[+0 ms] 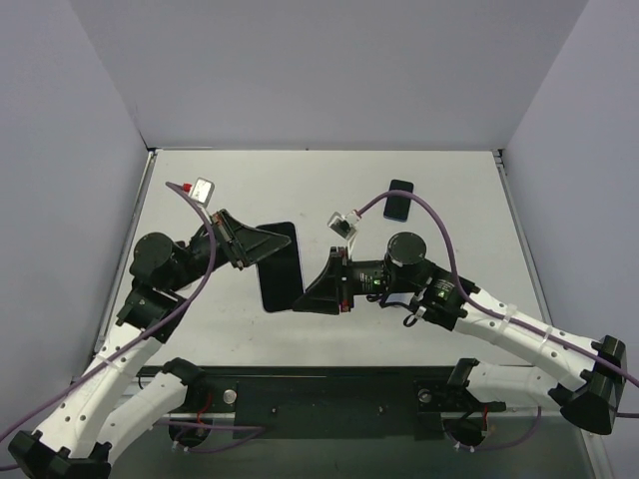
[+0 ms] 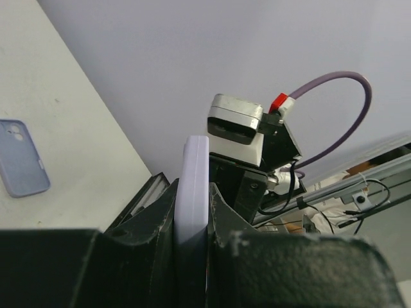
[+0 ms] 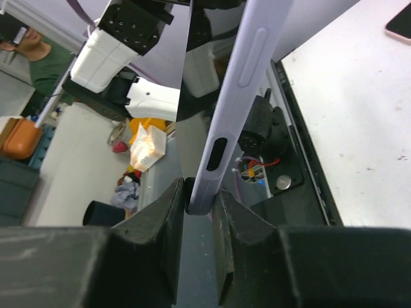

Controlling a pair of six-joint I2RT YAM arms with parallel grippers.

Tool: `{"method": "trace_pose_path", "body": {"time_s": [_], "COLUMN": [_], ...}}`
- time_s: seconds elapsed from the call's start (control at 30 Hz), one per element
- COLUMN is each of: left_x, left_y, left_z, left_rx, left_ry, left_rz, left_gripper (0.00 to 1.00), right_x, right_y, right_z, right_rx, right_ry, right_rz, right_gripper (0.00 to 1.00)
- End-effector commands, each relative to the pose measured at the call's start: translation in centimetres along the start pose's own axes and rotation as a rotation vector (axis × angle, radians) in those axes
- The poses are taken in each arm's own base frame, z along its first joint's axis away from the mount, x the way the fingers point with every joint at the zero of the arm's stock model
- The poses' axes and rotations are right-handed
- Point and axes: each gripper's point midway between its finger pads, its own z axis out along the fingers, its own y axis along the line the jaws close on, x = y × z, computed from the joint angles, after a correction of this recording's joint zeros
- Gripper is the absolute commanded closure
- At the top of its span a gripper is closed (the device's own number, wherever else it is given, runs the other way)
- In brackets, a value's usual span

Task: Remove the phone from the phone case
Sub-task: Remove the phone case from the phone.

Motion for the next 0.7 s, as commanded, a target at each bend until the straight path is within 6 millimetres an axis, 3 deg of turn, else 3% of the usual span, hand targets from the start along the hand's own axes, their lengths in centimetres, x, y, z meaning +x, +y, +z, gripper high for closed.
{"method": "trace_pose_path", "body": {"time_s": [0.0, 0.1, 0.13, 0.17, 0.27, 0.37, 0.4, 0.43, 0.47, 0.5, 0.67], "left_x": [-0.9, -1.2, -1.2, -1.2, -1.0, -0.8, -0.9, -0.9, -1.0, -1.0, -1.2], "left_y": [-5.0, -6.4, -6.6, -7.1, -7.9, -9.5, -9.8, -10.7, -11.1, -11.7, -12.8], "left_z": [-0.3, -0.6, -0.6, -0.7, -0.7, -1.4, -1.4, -2.0, -2.1, -2.5, -3.0], "left_rx": [0.191, 0.250, 0.258, 0.278, 0.332, 0.427, 0.442, 0.489, 0.500, 0.521, 0.541], "left_ry": [0.008, 0.019, 0.030, 0.035, 0.083, 0.147, 0.168, 0.175, 0.185, 0.192, 0.199], "left_rz": [-0.008, -0.051, -0.057, -0.076, -0.146, -0.275, -0.327, -0.319, -0.349, -0.341, -0.369], "left_gripper": [1.00, 1.00, 1.00, 1.00, 1.00, 1.00, 1.00, 1.00, 1.00, 1.00, 1.00], "right_x": [0.2, 0.7, 0.7, 0.7, 1.3, 2.7, 2.0, 3.1, 2.3, 2.9, 1.0], "right_y": [2.1, 1.9, 1.9, 1.7, 1.1, -0.8, -0.4, -2.0, -1.8, -2.8, -2.2], "right_z": [0.2, 0.2, 0.1, 0.2, -0.4, -1.1, -1.3, -1.7, -1.6, -2.0, -1.2], "right_rx": [-0.144, -0.149, -0.146, -0.138, -0.081, 0.053, 0.069, 0.149, 0.170, 0.232, 0.299], "right_ry": [0.024, 0.051, 0.053, 0.055, 0.067, 0.130, 0.127, 0.187, 0.193, 0.238, 0.255], "right_rz": [-0.066, -0.093, -0.100, -0.127, -0.229, -0.372, -0.417, -0.462, -0.514, -0.566, -0.722], "right_gripper": [0.87, 0.85, 0.88, 0.98, 1.00, 1.00, 1.00, 1.00, 1.00, 1.00, 1.00]}}
